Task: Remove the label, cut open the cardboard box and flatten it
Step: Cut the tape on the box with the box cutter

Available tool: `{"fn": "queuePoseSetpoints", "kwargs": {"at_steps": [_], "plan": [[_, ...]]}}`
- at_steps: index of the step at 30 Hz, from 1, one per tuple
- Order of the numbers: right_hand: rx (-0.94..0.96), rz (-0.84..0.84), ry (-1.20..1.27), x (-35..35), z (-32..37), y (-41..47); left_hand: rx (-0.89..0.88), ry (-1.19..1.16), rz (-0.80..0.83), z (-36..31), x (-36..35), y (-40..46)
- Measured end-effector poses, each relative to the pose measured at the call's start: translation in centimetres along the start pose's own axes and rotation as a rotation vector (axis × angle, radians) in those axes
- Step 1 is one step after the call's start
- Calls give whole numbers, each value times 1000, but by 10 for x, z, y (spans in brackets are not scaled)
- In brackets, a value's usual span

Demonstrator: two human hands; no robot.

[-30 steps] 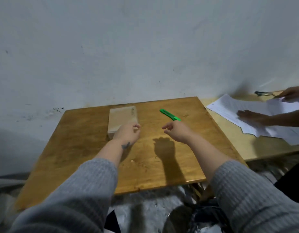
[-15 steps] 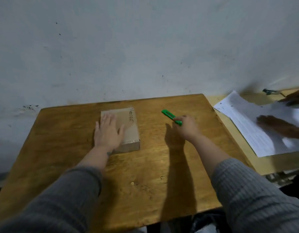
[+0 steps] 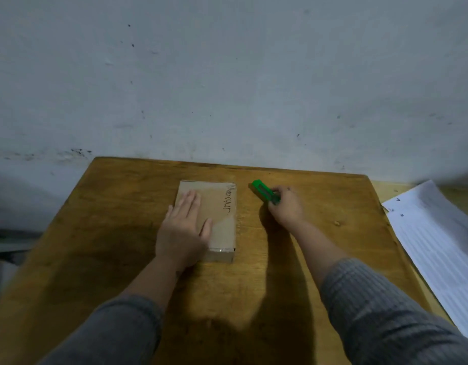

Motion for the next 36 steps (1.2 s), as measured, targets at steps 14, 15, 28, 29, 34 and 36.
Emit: {"fn": "queuePoseSetpoints", "kwargs": {"at_steps": [14, 15, 28, 29, 34, 36], "plan": [[232, 483, 135, -4, 109, 17, 4, -51, -64, 1, 3, -1], [266, 445, 130, -3, 112, 16, 1, -55, -72, 1, 3, -1], [623, 228, -234, -23, 129, 0, 28, 40, -90, 5, -5, 2], [629, 217, -248, -23, 129, 0, 30, 47, -87, 5, -5, 2], [625, 209, -273, -24, 131, -1, 33, 50, -73, 4, -7, 3], [622, 202, -295, -26, 133, -1, 34, 53, -65, 5, -7, 3]]}}
Point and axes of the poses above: each hand's wrist, its own y-axis towards the middle knuckle, its own x-axis out of the back of the hand, z = x × y, the point moved 5 cm from there along y, towards the middle knuckle, and after that the axes turned 5 degrees about y, right-handed, at the moved point
